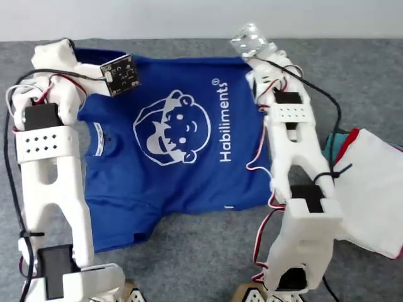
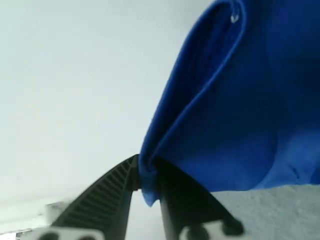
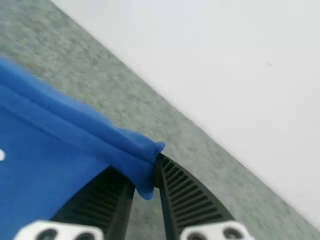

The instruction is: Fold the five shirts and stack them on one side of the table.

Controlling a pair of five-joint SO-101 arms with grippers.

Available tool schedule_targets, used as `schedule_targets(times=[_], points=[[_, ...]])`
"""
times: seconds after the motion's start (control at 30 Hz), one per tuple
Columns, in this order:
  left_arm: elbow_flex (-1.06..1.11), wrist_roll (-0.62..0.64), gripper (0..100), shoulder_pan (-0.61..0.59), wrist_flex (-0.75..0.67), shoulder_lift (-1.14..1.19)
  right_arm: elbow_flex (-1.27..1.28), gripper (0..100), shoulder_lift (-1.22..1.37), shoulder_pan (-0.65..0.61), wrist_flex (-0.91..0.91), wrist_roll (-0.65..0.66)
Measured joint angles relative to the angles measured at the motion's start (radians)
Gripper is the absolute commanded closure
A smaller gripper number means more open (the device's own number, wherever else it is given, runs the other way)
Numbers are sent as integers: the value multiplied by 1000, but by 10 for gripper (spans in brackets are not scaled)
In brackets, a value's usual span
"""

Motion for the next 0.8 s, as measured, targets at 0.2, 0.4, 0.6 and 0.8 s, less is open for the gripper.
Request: schedule_targets(times=[0.2,0.4,0.6,0.8], points=[[8,0,995,-6,0,51,-5,990,61,-43,0,0],[8,0,995,-5,38,60,-5,990,64,-43,51,0],[8,0,995,32,190,60,-9,990,66,-32,104,0],[8,41,995,51,199,60,-169,990,66,44,227,0]])
